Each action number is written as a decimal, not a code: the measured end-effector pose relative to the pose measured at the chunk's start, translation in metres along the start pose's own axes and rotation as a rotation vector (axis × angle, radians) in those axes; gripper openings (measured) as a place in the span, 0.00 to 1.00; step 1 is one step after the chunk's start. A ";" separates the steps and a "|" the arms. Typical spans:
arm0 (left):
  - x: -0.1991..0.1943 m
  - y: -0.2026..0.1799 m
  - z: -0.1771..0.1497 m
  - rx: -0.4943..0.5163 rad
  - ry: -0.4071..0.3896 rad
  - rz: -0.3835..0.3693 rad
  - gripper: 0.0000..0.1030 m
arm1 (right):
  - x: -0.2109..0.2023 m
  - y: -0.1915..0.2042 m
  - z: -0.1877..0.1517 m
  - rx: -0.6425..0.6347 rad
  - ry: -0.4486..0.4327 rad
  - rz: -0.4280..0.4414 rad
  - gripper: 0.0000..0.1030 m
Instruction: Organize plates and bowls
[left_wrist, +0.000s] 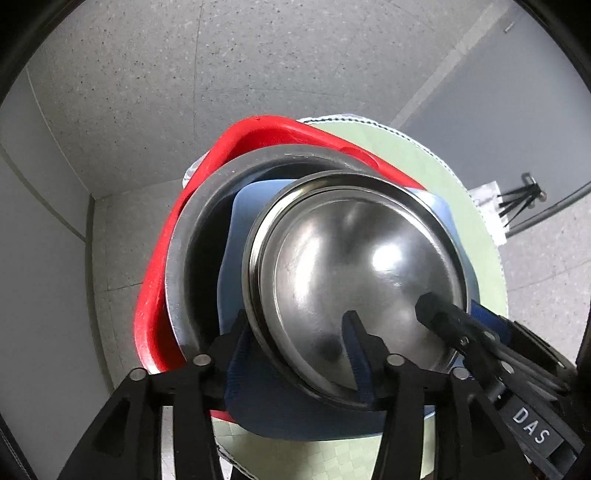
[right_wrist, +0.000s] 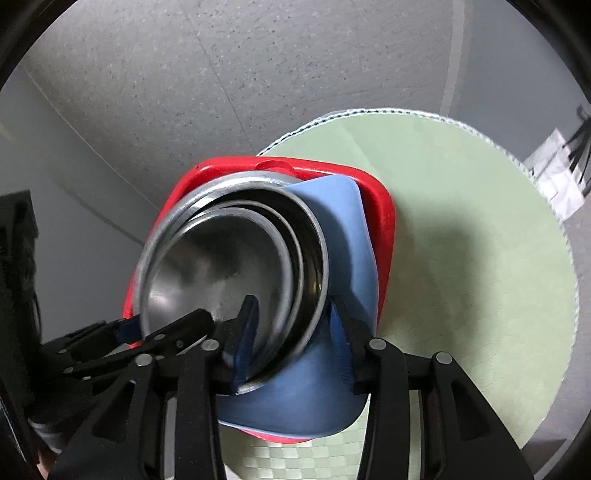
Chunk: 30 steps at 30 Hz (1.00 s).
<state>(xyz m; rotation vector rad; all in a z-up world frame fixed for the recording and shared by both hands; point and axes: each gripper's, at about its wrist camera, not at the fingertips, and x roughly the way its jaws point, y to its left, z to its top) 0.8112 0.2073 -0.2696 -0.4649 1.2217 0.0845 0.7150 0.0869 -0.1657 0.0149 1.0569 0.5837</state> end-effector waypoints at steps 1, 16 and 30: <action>-0.001 0.000 0.000 0.006 -0.013 0.005 0.54 | -0.003 -0.001 -0.002 0.003 -0.006 0.014 0.40; -0.111 -0.034 -0.084 0.089 -0.304 0.106 0.83 | -0.118 -0.034 -0.072 0.053 -0.247 0.074 0.74; -0.222 -0.129 -0.307 0.262 -0.590 0.178 0.93 | -0.267 -0.079 -0.242 0.033 -0.475 -0.044 0.91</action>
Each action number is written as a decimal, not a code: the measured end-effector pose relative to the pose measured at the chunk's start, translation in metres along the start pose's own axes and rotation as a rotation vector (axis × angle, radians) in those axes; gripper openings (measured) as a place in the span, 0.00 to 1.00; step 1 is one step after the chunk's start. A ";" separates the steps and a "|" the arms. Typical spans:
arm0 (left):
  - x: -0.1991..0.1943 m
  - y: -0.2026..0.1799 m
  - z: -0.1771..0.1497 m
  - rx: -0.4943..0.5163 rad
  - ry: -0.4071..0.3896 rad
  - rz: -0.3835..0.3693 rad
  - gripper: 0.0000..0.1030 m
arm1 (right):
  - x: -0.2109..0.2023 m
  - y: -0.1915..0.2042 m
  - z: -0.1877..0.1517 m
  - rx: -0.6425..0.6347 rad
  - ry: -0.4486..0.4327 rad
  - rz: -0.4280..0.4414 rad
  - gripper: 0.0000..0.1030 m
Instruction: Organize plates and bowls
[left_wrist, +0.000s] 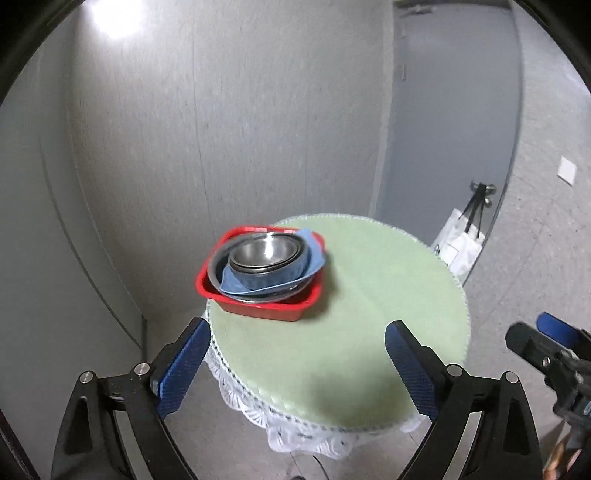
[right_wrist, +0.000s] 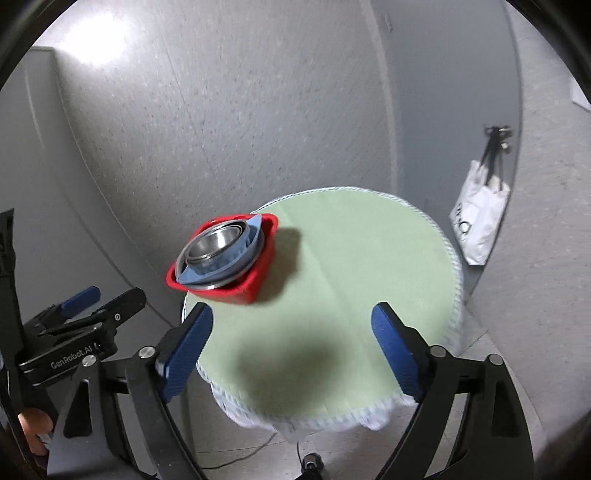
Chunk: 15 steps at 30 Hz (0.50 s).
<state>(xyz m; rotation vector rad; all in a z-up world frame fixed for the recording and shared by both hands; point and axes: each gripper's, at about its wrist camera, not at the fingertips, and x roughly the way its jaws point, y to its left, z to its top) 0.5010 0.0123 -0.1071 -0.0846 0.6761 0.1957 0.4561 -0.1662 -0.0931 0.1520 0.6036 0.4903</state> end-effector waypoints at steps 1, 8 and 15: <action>-0.017 -0.008 -0.010 0.006 -0.023 -0.002 0.97 | -0.019 -0.004 -0.010 -0.002 -0.014 -0.007 0.94; -0.151 -0.069 -0.091 0.077 -0.157 -0.004 0.99 | -0.128 -0.026 -0.072 -0.003 -0.081 -0.027 0.99; -0.254 -0.084 -0.147 0.067 -0.198 -0.072 0.99 | -0.227 -0.025 -0.116 -0.010 -0.157 -0.057 1.00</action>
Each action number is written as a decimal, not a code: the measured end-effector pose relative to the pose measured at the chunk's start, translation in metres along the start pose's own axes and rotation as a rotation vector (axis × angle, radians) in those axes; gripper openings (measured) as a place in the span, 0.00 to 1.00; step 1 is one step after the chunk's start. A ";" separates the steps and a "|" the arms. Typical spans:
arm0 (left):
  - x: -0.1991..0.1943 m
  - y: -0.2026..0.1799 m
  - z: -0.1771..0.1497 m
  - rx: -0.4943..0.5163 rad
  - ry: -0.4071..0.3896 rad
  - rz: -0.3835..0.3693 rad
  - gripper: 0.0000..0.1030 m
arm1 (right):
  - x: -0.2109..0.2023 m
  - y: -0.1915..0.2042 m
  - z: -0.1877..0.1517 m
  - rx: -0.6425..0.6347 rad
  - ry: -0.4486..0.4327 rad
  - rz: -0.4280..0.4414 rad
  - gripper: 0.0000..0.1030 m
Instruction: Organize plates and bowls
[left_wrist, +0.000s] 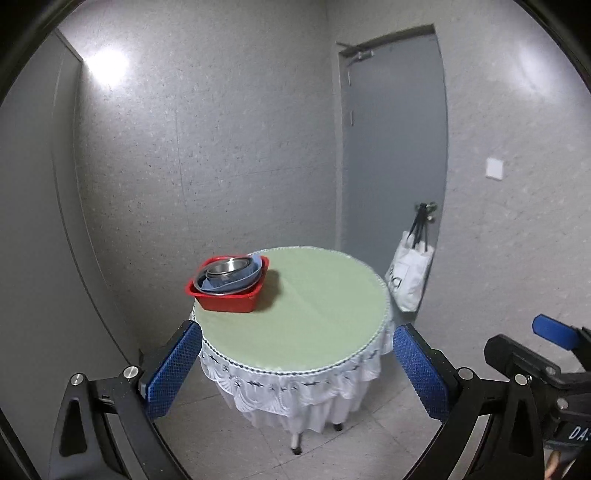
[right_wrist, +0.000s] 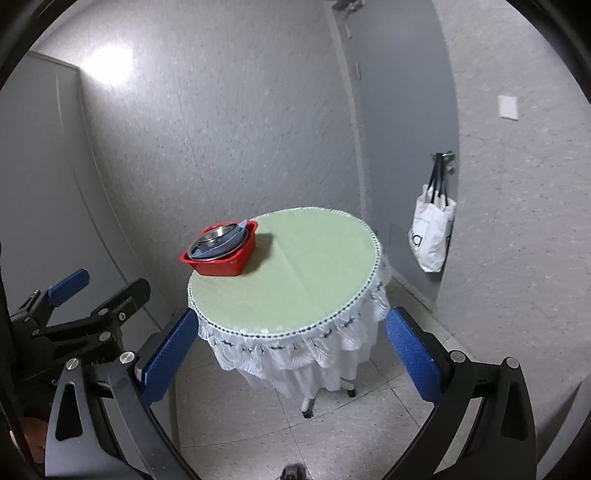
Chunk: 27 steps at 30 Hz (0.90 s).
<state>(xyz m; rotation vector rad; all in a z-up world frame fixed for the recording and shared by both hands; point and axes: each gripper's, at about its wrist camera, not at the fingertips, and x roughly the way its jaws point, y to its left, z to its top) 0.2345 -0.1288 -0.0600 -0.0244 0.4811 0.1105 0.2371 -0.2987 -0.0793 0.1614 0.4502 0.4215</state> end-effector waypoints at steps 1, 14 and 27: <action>-0.011 0.001 -0.002 -0.005 -0.011 -0.005 1.00 | -0.014 0.001 -0.003 -0.005 -0.010 -0.009 1.00; -0.136 0.021 -0.049 0.005 -0.102 -0.093 1.00 | -0.129 0.020 -0.043 -0.014 -0.108 -0.067 1.00; -0.212 0.062 -0.075 0.032 -0.119 -0.116 1.00 | -0.183 0.055 -0.074 0.005 -0.148 -0.112 1.00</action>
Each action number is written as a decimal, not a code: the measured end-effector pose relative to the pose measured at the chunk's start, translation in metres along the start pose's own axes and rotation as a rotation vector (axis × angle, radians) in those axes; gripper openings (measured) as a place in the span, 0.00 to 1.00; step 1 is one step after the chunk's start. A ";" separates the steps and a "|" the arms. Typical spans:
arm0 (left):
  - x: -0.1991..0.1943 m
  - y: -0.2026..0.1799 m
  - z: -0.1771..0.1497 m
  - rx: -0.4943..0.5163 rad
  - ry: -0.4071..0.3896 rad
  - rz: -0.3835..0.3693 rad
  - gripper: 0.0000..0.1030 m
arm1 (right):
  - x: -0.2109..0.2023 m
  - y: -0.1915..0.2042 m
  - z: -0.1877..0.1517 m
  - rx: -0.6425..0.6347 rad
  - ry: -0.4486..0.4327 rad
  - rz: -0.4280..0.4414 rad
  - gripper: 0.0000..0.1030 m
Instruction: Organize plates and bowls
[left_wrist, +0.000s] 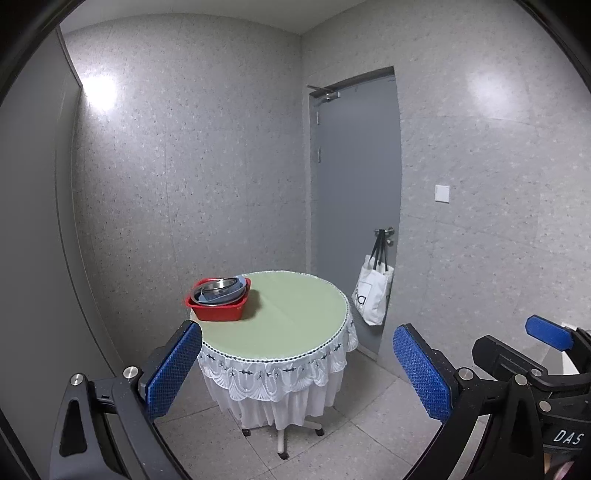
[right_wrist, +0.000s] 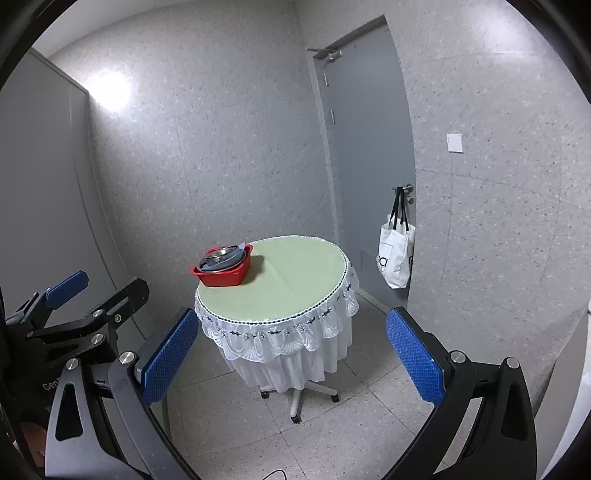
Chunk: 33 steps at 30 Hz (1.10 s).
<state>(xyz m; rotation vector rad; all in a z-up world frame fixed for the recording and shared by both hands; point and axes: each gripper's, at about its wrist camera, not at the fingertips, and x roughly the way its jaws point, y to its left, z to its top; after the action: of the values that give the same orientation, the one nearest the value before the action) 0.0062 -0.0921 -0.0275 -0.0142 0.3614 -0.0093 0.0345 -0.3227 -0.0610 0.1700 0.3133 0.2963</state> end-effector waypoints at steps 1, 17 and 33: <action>-0.006 0.001 -0.001 0.002 -0.005 -0.003 1.00 | -0.004 0.002 -0.001 -0.002 -0.003 -0.004 1.00; -0.032 0.003 0.000 0.023 -0.039 -0.052 1.00 | -0.036 -0.002 -0.002 -0.016 -0.050 -0.068 1.00; -0.017 0.000 -0.004 0.031 -0.051 -0.050 1.00 | -0.033 -0.011 -0.001 -0.012 -0.060 -0.074 1.00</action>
<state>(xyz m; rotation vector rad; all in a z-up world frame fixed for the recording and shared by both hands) -0.0115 -0.0919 -0.0250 0.0075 0.3099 -0.0640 0.0068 -0.3433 -0.0551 0.1547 0.2581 0.2194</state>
